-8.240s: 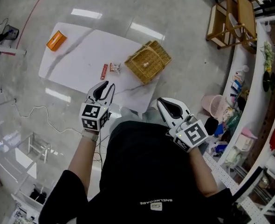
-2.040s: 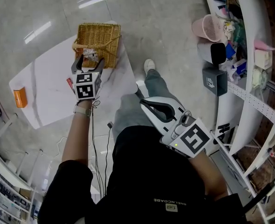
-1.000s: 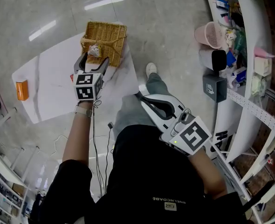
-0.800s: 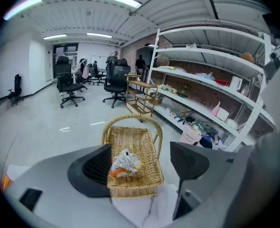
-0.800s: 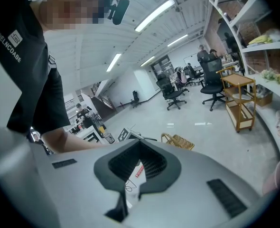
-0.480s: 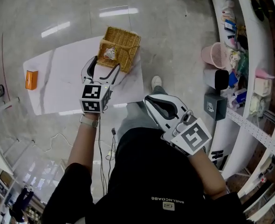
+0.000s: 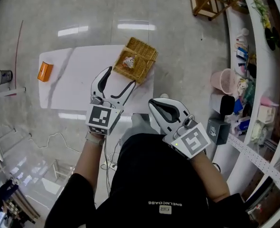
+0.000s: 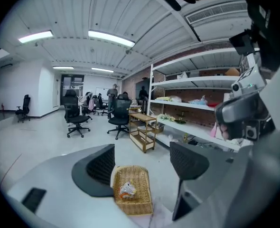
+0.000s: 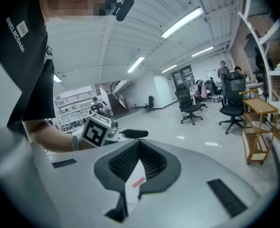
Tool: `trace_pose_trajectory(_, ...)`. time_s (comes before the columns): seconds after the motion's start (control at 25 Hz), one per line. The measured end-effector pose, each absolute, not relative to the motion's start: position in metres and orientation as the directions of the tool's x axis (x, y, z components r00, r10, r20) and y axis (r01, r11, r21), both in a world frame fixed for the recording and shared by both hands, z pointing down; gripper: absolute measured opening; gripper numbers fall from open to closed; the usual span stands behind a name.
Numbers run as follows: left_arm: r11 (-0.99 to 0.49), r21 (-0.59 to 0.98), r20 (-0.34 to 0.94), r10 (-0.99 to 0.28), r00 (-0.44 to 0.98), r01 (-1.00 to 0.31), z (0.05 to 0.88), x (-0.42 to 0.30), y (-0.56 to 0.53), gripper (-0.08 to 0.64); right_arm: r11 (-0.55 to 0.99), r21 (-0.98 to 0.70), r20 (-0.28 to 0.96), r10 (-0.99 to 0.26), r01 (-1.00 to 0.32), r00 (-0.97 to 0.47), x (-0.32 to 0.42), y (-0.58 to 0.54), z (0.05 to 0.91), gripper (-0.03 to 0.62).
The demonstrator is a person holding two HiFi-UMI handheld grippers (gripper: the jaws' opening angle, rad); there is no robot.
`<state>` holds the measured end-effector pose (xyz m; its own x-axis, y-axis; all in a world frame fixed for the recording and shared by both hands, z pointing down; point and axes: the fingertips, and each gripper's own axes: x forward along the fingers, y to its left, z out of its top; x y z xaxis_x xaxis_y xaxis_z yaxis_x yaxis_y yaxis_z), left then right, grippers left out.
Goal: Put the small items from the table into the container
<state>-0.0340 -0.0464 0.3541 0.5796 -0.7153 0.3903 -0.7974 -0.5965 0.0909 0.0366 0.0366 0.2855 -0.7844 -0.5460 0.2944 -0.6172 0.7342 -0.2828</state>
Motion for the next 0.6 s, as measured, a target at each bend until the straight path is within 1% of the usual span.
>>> trace_pose_trajectory(0.08, -0.571, 0.122, 0.354, -0.739, 0.573, -0.812, 0.333, -0.040, -0.039, 0.366, 0.751, -0.271, 0.264, -0.544, -0.602, -0.797, 0.032, 0.034, 0.278, 0.000)
trace_pose_trajectory(0.16, -0.547, 0.134, 0.321, -0.765, 0.558, -0.827, 0.313, -0.046, -0.030, 0.347, 0.769, -0.253, 0.234, -0.541, -0.588, -0.808, 0.028, 0.032, 0.270, 0.000)
trace_pose_trajectory(0.32, -0.493, 0.058, 0.276, -0.827, 0.489, -0.868, 0.278, -0.063, -0.006, 0.240, 0.822, -0.217, 0.221, -0.484, -0.527, -0.846, 0.019, 0.038, 0.265, 0.000)
trace_pose_trajectory(0.48, -0.411, 0.034, 0.247, -0.880, 0.406, -0.911, 0.250, -0.081, 0.024, 0.187, 0.875, -0.191, 0.156, -0.421, -0.446, -0.893, 0.001, 0.036, 0.246, 0.000)
trace_pose_trajectory(0.6, -0.339, 0.021, 0.231, -0.914, 0.334, -0.941, 0.236, -0.093, 0.043, 0.160, 0.907, -0.178, 0.125, -0.365, -0.383, -0.923, -0.013, 0.036, 0.236, 0.000)
